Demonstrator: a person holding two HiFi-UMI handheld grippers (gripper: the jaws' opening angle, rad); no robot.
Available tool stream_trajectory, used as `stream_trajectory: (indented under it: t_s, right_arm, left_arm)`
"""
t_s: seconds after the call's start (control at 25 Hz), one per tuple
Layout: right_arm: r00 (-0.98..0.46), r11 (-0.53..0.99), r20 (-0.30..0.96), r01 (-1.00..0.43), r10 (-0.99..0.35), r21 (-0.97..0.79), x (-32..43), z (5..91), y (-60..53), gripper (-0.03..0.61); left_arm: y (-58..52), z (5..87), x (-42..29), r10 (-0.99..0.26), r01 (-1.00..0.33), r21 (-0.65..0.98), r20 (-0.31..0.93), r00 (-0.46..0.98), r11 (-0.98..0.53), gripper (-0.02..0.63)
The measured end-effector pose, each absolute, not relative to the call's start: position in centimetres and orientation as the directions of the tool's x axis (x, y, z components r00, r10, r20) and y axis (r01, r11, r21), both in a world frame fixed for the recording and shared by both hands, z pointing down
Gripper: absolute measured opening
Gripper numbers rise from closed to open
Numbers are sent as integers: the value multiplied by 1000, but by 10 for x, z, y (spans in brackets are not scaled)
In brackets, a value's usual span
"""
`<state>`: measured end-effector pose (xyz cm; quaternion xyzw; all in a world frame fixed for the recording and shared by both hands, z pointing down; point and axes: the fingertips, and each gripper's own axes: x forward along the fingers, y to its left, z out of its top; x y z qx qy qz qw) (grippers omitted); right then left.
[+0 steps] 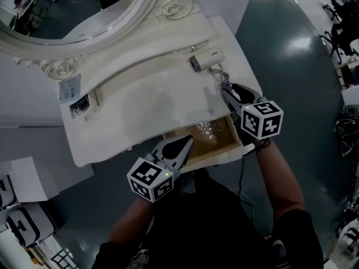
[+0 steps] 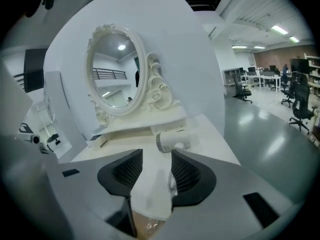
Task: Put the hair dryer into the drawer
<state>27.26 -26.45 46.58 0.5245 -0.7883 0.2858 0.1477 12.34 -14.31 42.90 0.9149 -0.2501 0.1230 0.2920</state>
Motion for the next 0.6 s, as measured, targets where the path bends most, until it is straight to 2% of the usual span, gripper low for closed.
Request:
stream_trajectory:
  t_s: [0.32,0.6]
  right_arm:
    - [-403,316,689,-913,-602,-258,293,527,-325,228]
    - [-386,350,779,-909,-495,-228,286,562,-354,235]
  left_arm:
    - [-143,435,114,-440,-591,473,397,805,-654,3]
    - [-141,444,92,-490,-644,479,418,765,-597,3]
